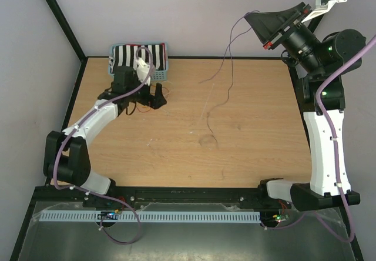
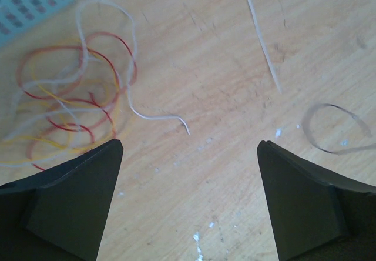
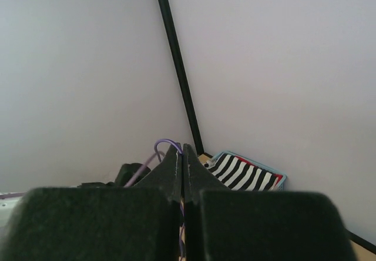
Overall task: Zip-tie the wires
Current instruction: Straighten the cable at the center of the board.
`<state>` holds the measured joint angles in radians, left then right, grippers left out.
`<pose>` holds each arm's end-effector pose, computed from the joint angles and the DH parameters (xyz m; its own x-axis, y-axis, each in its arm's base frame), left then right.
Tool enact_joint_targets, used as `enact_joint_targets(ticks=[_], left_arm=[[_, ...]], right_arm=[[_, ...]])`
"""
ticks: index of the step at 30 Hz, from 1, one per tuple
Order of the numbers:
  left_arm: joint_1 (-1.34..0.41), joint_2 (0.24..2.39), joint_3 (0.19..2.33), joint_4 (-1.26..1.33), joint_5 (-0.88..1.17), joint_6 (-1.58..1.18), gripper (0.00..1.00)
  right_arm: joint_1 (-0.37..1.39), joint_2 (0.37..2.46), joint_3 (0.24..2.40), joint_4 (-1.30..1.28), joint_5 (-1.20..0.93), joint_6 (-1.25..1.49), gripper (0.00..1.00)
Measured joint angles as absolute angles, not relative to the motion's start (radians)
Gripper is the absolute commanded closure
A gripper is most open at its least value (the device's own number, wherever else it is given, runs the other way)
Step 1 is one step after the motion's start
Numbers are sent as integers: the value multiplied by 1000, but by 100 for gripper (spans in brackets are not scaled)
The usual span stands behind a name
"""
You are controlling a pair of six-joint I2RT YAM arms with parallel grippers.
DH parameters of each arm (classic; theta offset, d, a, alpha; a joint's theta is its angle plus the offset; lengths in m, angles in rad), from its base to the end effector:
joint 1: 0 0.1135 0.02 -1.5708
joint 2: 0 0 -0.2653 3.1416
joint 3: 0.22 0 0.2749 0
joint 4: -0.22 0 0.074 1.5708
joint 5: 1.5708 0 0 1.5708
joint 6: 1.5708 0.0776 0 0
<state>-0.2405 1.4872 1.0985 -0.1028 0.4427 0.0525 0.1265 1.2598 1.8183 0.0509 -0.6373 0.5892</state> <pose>0.3766 -0.1266 0.2637 -0.4272 0.1536 -0.8910 0.6053 0.7806 -0.1556 0.2386 0.0769 0.6372 0.1468 0.4689 -0.8710 -0.8022 0.5715 0.1725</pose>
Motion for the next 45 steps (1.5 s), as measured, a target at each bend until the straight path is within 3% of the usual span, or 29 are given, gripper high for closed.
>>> enact_joint_targets(ticks=[14, 26, 31, 45], left_arm=[[-367, 1501, 992, -80, 398, -48, 1], [-144, 1297, 928, -104, 358, -298, 1], [-144, 1300, 925, -141, 417, -322, 1], [-397, 1424, 883, -202, 398, -325, 3]], right_arm=[[126, 1237, 1696, 85, -702, 671, 100], [181, 1229, 1653, 358, -786, 919, 100], [254, 1246, 1623, 395, -796, 932, 100], [289, 1256, 1426, 269, -795, 825, 100]])
